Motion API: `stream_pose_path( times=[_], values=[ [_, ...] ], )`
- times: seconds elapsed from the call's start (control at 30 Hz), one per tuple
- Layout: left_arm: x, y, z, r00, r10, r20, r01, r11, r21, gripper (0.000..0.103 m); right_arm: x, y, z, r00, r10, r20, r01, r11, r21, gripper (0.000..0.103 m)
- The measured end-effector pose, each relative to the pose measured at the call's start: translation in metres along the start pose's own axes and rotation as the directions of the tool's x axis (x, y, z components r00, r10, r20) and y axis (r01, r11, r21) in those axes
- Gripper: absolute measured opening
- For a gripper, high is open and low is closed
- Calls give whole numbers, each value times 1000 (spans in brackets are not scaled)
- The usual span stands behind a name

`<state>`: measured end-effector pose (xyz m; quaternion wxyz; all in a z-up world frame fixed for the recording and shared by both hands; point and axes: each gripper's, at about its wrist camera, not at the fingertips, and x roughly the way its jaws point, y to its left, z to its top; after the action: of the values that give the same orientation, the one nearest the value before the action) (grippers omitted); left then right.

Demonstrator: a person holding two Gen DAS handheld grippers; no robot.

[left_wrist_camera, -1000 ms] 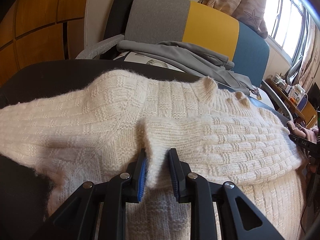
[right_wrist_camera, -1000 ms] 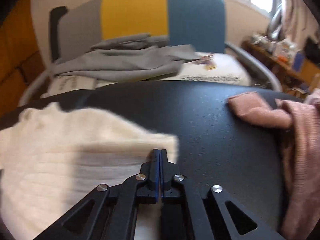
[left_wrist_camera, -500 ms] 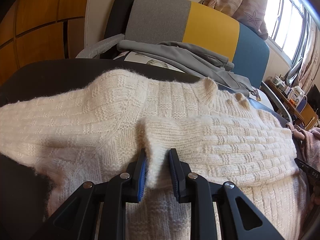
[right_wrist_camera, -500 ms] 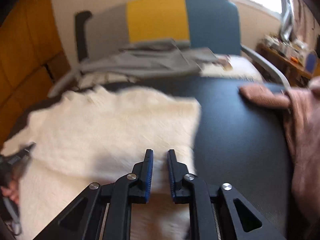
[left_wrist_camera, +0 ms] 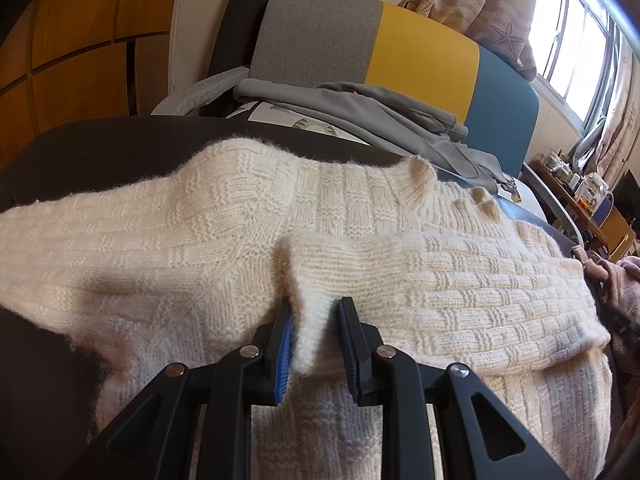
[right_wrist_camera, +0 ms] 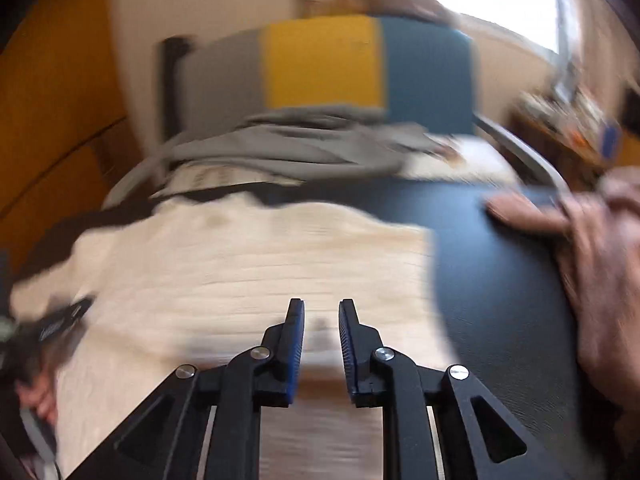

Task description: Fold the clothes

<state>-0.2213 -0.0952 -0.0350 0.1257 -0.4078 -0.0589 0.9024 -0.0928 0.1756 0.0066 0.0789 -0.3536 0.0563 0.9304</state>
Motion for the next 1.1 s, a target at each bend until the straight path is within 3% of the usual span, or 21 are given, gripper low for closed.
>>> stream_pose_path(
  times=[0.1, 0.17, 0.3, 0.4, 0.5, 0.63, 0.7, 0.9, 0.97, 1.1],
  values=[
    [0, 3, 0, 1000, -14, 0, 14, 1000, -12, 23, 22, 24, -7, 999, 34, -39, -36, 997, -61, 18],
    [0, 6, 0, 1000, -31, -1, 30, 999, -26, 23, 40, 28, -18, 996, 8, -91, -16, 997, -81, 19],
    [-5, 20, 6, 992, -123, -5, 122, 988, -98, 22, 36, 33, -27, 995, -53, -82, 41, 990, -136, 19],
    [-30, 56, 13, 980, -181, 78, 194, 959, -208, 23, 38, 41, -29, 993, -95, -70, 82, 981, -177, 19],
    [-59, 118, 20, 980, -113, 165, 164, 927, -339, 29, 40, 38, -28, 993, -102, -66, 88, 979, -184, 19],
    [-82, 199, 23, 989, 60, 132, 7, 891, -454, 32, 44, 39, -26, 995, -67, -70, 56, 987, -150, 19],
    [-90, 241, 20, 988, 125, 94, -57, 848, -527, 32, 44, 39, -25, 996, -60, -70, 49, 989, -143, 19],
    [-112, 344, -7, 975, 221, 37, -113, 631, -767, 33, 45, 39, -25, 996, -55, -70, 45, 989, -139, 19],
    [-109, 360, -12, 982, 185, 29, -89, 597, -797, 33, 44, 39, -25, 996, -51, -70, 41, 990, -134, 19],
    [-104, 376, -16, 985, 123, 120, 33, 552, -833, 33, 43, 38, -26, 997, -46, -69, 37, 991, -132, 19]
  ],
)
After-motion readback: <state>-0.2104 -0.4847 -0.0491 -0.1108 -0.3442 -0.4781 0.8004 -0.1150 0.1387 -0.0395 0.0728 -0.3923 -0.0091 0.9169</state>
